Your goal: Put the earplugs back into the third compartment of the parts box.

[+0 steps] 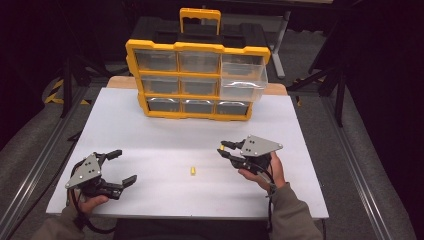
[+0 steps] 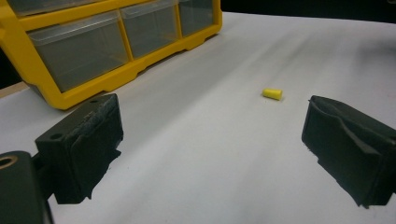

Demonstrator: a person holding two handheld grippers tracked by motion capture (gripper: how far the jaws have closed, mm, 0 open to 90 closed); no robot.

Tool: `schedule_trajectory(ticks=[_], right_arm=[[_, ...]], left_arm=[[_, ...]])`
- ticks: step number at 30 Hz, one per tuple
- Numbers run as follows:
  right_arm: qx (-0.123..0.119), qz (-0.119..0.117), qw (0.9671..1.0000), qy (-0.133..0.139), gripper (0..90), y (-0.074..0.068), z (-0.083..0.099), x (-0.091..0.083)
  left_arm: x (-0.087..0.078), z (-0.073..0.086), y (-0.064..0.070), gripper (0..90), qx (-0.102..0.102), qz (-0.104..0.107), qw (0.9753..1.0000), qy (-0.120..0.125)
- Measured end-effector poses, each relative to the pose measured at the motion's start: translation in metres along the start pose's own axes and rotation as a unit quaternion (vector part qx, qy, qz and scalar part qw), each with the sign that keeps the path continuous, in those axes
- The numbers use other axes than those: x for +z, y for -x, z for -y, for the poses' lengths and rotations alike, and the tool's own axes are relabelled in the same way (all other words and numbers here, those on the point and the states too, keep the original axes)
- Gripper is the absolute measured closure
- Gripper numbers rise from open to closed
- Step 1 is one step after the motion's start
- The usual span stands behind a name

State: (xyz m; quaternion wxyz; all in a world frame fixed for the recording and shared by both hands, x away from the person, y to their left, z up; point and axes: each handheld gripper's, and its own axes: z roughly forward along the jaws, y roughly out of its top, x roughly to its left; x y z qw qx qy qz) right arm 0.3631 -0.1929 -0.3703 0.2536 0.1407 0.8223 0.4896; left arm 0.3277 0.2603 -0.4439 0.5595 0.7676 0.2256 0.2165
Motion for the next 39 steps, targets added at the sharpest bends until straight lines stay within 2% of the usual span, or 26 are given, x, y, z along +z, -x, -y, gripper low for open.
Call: schedule_trajectory(ticks=[7,15,19,24,31,34,36,39], right_arm=[[0.008,0.051,0.9983,0.027,71.5,0.012,-0.005,-0.025],[0.014,0.099,0.9935,0.055,71.4,0.029,-0.017,-0.051],[0.02,0.112,0.9913,0.067,71.4,0.038,-0.026,-0.06],[0.015,0.127,0.9886,0.079,71.2,0.05,-0.042,-0.072],[0.014,0.149,0.9849,0.087,71.2,0.065,-0.066,-0.076],[0.009,0.151,0.9846,0.087,71.0,0.067,-0.076,-0.075],[-0.003,0.162,0.9831,0.085,71.0,0.067,-0.086,-0.075],[-0.005,0.169,0.9821,0.083,70.7,0.071,-0.099,-0.075]], left_arm=[[0.002,0.001,0.0,6.3,-0.001,-0.001,1.0,-0.001],[0.004,0.002,-0.001,6.7,-0.004,0.001,1.0,-0.006],[0.004,0.002,0.0,6.7,-0.004,-0.001,1.0,-0.004],[0.004,0.002,0.0,6.7,-0.004,-0.002,1.0,-0.001],[0.003,0.002,0.0,6.1,-0.006,-0.006,1.0,0.0],[0.003,0.001,0.001,6.2,-0.004,-0.006,1.0,-0.001],[0.002,0.001,0.001,6.3,-0.003,-0.006,1.0,0.0],[0.001,0.001,0.001,6.3,-0.003,-0.008,1.0,0.002]])
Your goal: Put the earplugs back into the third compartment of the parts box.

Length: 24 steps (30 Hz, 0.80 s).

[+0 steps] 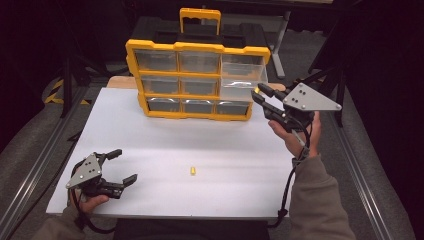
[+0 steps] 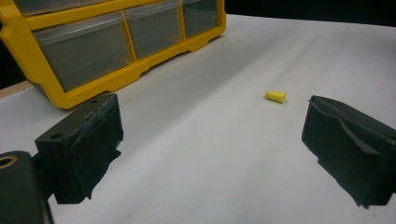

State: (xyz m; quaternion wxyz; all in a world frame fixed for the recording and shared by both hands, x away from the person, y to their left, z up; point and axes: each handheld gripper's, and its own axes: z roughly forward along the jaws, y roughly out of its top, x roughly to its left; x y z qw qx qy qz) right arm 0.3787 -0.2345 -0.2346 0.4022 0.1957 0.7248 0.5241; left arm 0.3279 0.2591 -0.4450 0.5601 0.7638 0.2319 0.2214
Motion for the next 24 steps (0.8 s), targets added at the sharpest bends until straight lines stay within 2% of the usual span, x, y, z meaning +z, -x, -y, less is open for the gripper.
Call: schedule_trajectory(ticks=[7,12,16,24], right_arm=[[-0.005,0.024,0.9996,-0.016,70.2,0.014,-0.025,0.017],[-0.01,0.036,0.9988,-0.033,69.9,0.02,-0.034,0.032],[-0.007,0.037,0.9984,-0.041,69.7,0.023,-0.034,0.042],[0.019,0.052,0.9963,-0.067,69.2,0.038,-0.024,0.062]], left_arm=[[0.0,0.001,-0.001,6.1,-0.006,-0.003,1.0,0.005],[-0.001,0.001,-0.001,6.0,-0.007,-0.001,1.0,0.004],[-0.001,0.001,-0.002,5.7,-0.008,0.0,1.0,0.002],[-0.002,0.001,-0.002,5.7,-0.008,0.005,1.0,0.002]])
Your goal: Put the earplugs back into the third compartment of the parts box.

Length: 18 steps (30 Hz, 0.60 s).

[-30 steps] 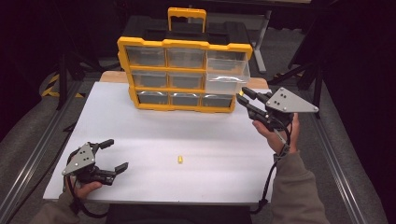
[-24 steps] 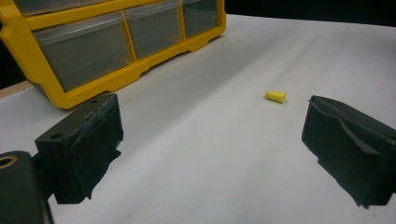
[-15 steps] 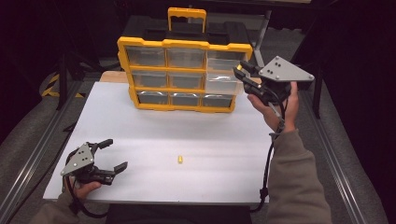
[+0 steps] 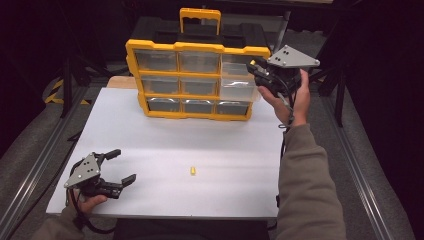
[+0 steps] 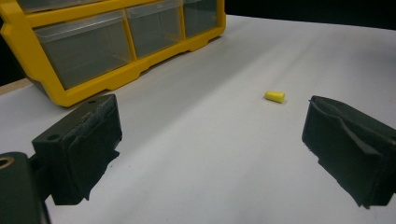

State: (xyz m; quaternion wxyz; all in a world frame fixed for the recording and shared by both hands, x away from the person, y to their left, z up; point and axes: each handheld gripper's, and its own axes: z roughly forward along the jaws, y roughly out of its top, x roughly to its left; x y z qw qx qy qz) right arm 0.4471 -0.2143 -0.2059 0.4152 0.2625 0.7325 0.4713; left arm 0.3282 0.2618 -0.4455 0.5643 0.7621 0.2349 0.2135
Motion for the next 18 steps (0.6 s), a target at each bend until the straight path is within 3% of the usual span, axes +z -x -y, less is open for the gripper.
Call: schedule_trajectory(ticks=[11,18], right_arm=[[0.026,0.022,0.9992,-0.018,66.8,0.008,0.01,0.014],[0.026,0.025,0.9991,-0.022,61.6,0.007,0.01,0.015]], left_arm=[[0.0,0.0,0.0,5.9,0.001,0.005,1.0,-0.003],[0.0,0.0,-0.001,5.9,0.002,0.006,1.0,-0.003]])
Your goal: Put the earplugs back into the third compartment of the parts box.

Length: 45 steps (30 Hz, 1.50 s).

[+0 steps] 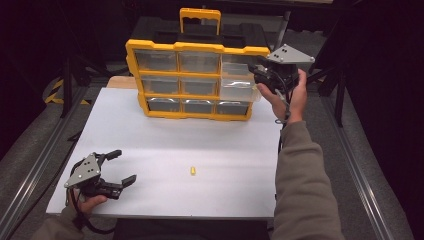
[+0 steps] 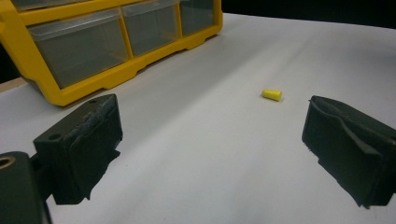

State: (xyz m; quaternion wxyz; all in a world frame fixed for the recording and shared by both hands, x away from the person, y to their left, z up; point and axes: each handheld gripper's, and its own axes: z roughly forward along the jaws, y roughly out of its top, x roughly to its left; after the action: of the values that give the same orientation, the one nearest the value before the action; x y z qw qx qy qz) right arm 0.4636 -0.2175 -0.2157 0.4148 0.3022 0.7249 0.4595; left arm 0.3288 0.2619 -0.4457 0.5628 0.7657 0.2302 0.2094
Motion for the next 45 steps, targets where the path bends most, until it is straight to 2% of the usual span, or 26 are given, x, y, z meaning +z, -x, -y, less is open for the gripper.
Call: schedule_trajectory(ticks=[9,17,19,22,26,31,37,42,45], right_arm=[[0.011,0.005,0.9991,0.042,49.2,-0.009,0.0,-0.017],[0.002,-0.01,0.9971,0.076,35.6,-0.025,0.004,-0.034],[-0.001,-0.008,0.9967,0.081,29.5,-0.03,0.007,-0.037],[-0.014,-0.007,0.9962,0.086,25.1,-0.039,0.01,-0.04],[-0.028,-0.009,0.9953,0.093,22.3,-0.05,0.017,-0.045],[-0.038,-0.031,0.9937,0.101,21.2,-0.065,0.03,-0.052],[-0.045,-0.046,0.9924,0.105,19.0,-0.08,0.047,-0.055],[-0.035,-0.062,0.9923,0.102,17.3,-0.09,0.065,-0.054],[-0.017,-0.078,0.9925,0.092,16.3,-0.094,0.076,-0.05]], left_arm=[[0.001,0.0,0.001,6.1,0.0,-0.003,1.0,-0.001],[0.001,0.0,0.001,6.2,0.001,-0.004,1.0,-0.002],[0.001,0.0,0.001,6.3,0.001,-0.004,1.0,-0.002],[0.001,0.0,0.001,6.3,0.001,-0.004,1.0,-0.004],[0.001,0.0,0.001,6.3,0.002,-0.006,1.0,-0.002],[0.001,0.0,0.001,6.3,0.001,-0.004,1.0,-0.003],[0.001,0.0,0.001,5.9,0.002,-0.009,1.0,-0.003],[0.0,0.0,0.002,5.7,0.004,-0.005,1.0,-0.005],[0.0,-0.001,0.002,5.4,0.004,-0.001,1.0,-0.005]])
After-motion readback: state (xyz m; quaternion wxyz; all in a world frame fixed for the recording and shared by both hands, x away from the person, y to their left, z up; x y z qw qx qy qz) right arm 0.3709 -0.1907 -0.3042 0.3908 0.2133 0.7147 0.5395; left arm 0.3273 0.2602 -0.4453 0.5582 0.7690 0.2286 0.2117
